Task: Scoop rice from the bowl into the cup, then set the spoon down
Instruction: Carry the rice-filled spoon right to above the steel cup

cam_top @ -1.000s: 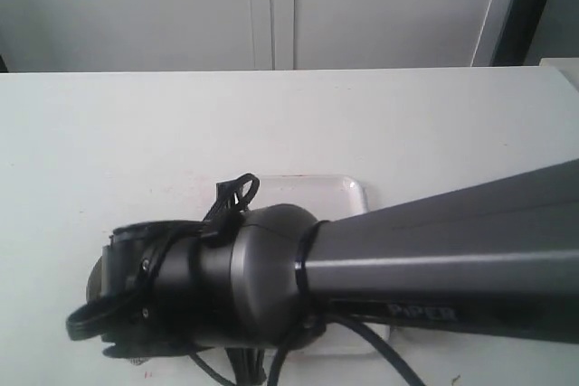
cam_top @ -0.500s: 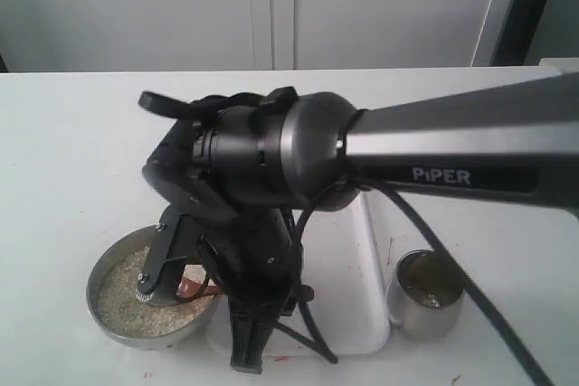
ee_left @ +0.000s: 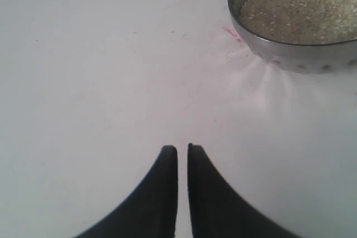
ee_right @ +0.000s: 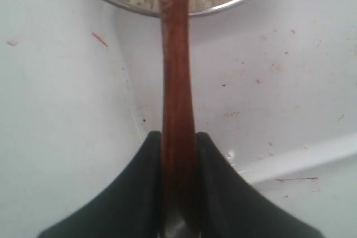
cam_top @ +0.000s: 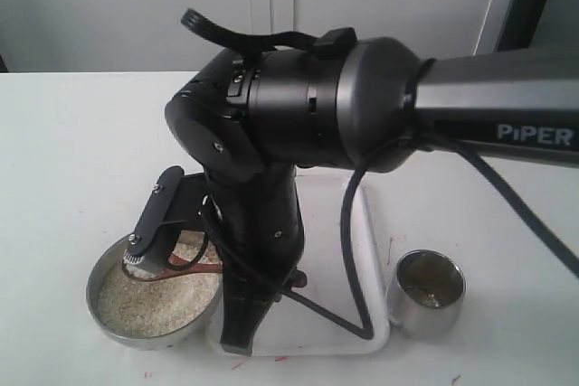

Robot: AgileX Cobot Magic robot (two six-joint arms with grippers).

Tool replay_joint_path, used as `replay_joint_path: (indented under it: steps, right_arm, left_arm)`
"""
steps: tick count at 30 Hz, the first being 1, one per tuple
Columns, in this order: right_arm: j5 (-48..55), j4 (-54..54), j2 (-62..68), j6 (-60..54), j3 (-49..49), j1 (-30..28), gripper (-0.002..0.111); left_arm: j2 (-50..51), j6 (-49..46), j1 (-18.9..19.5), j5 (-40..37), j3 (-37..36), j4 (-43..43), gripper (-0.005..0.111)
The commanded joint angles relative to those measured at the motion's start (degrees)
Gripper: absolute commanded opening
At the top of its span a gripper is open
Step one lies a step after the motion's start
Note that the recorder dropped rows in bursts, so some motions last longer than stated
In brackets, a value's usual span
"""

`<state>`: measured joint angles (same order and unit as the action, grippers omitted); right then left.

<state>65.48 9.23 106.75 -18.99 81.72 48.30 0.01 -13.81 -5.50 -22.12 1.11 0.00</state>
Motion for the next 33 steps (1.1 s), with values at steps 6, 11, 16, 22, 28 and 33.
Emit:
replay_joint_path:
  steps: [6, 11, 16, 22, 28, 33]
  right_arm:
    - [4.48, 1.11, -3.41, -0.49, 0.17, -0.28, 0.000]
    - [4.48, 3.10, -7.78, 1.18, -0.97, -0.28, 0.000]
    - [4.48, 4.86, -13.99, 3.74, -5.35, -0.38, 0.000]
    - [4.48, 7.21, -22.20, 7.15, -14.82, -1.56, 0.000]
    - [4.48, 7.06, -31.33, 7.41, -25.46, -7.84, 0.000]
    - [4.48, 9.46, -39.28, 7.41, -31.93, -13.03, 0.000]
  left_arm:
    - [-0.01, 0.33, -0.42, -2.78, -0.52, -0.32, 0.014]
    - [-0.01, 0.33, -0.42, -2.78, -0.52, -0.32, 0.014]
    - [-0.01, 0.33, -0.42, -2.78, -0.52, -0.32, 0.014]
    - [-0.01, 0.33, -0.42, -2.78, -0.52, -0.32, 0.014]
    - [-0.01, 0.33, -0.42, -2.78, -0.52, -0.32, 0.014]
    - [-0.01, 0.33, -0.42, -2.78, -0.52, -0.32, 0.014]
